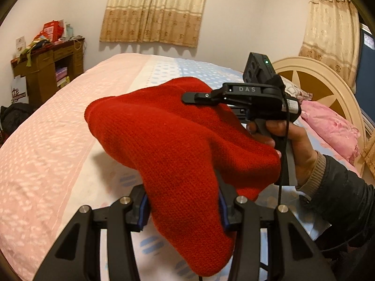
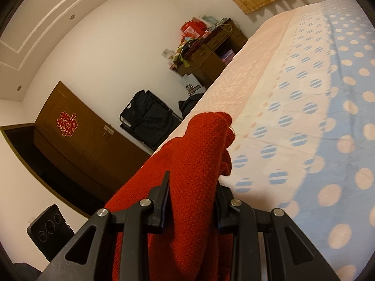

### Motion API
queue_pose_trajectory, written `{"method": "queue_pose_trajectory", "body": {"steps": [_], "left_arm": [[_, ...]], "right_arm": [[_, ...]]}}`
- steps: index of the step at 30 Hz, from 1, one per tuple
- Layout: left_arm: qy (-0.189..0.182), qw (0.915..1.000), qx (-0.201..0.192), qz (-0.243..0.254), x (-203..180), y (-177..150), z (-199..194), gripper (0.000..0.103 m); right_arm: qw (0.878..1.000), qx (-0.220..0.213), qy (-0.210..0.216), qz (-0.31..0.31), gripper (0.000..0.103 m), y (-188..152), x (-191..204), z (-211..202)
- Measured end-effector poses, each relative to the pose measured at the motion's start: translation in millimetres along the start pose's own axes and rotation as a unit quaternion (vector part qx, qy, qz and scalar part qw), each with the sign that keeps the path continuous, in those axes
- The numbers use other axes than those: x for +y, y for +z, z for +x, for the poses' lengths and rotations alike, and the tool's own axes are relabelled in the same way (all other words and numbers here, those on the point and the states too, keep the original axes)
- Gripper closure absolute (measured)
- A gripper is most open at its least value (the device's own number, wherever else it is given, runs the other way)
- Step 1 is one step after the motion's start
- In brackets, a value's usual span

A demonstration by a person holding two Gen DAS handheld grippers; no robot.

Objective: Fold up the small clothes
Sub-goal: 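Lift the folded sweater with both grippers and carry it along the bed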

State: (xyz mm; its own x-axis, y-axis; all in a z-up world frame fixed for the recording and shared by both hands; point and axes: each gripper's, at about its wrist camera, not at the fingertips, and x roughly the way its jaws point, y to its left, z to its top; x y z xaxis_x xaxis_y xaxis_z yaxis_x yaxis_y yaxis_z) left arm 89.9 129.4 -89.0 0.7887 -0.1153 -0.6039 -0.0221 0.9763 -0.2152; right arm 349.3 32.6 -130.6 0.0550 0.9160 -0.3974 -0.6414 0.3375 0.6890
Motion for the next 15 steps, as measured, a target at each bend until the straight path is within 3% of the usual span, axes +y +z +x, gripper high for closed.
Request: {"method": "queue_pose_trajectory", "body": {"steps": [15], "left_arm": [[0.022, 0.9993, 0.001, -0.031, 20, -18, -3, 0.056]], "right_arm": [[0.999, 0.035, 0.016, -0.009, 0.073, -10, 24, 53]]}}
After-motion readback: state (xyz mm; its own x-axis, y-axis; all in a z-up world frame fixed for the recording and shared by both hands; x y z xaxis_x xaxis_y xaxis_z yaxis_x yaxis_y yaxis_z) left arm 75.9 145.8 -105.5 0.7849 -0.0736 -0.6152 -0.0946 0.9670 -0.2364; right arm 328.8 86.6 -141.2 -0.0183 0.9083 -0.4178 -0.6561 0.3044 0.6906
